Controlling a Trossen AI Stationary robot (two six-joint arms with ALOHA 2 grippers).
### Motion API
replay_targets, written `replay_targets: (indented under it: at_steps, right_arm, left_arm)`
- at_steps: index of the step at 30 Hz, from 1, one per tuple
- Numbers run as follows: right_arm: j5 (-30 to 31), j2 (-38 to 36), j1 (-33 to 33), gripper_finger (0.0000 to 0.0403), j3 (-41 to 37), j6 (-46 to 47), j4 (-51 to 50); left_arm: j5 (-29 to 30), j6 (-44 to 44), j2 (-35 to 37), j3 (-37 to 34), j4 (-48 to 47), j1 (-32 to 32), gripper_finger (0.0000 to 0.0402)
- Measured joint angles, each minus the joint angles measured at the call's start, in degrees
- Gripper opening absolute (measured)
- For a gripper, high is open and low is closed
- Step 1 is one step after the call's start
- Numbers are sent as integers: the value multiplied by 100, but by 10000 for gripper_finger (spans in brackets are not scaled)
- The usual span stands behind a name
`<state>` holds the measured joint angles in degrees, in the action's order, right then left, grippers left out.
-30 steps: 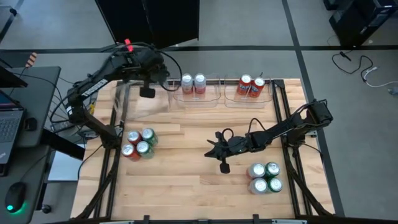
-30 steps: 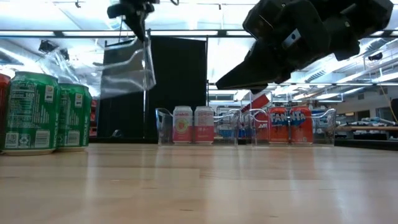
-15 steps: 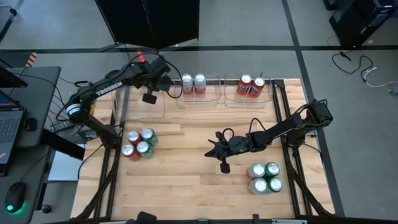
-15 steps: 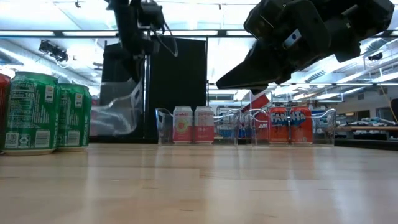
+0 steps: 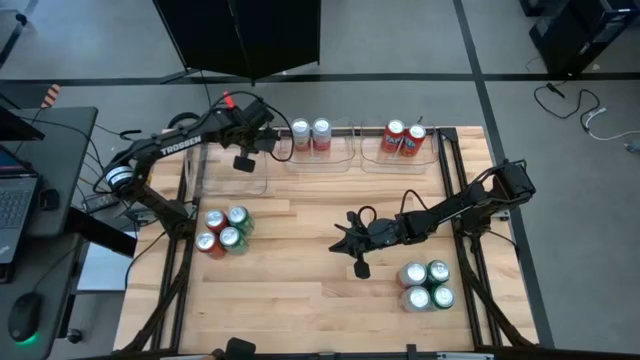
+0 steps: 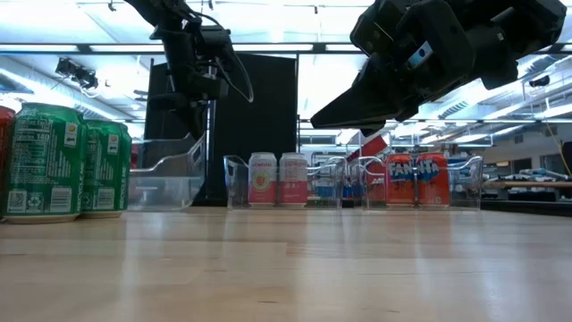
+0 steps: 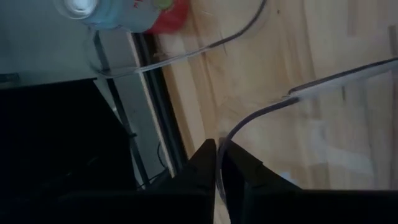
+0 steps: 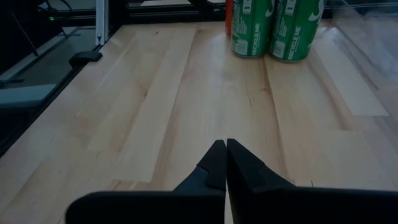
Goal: Sort soda cans
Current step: Put the bottom left transparent bin to the top left of the table
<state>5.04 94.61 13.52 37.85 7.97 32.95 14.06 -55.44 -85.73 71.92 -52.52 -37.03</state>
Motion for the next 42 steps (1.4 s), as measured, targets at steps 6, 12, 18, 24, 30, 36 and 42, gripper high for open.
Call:
replay_targets:
  at_steps: [6, 12, 18, 24, 30, 36, 42]
  right_arm:
    - [0, 0, 0, 0, 2, -7, 0]
    - [0, 0, 0, 0, 2, -46, -2]
    - [0, 0, -2, 0, 2, -57, -2]
    - [0, 0, 0, 0, 2, -61, -2]
    - [0, 0, -2, 0, 2, -61, -2]
    - [2, 0, -2, 0, 2, -61, -2]
    - [2, 0, -2, 0, 4, -61, -2]
  left_arm:
    - [28, 166, -7, -19, 57, 33, 55]
    - [138, 549, -5, -19, 157, 47, 77]
    - [-423, 987, -7, -19, -282, -42, 58]
    - [-925, 1399, -211, -17, -652, -441, 7]
    - [-835, 1672, -781, -17, -877, -657, 2]
    - [-243, 1817, -1355, -17, -797, -836, 1]
    - [503, 1838, -1624, -17, 69, -969, 1]
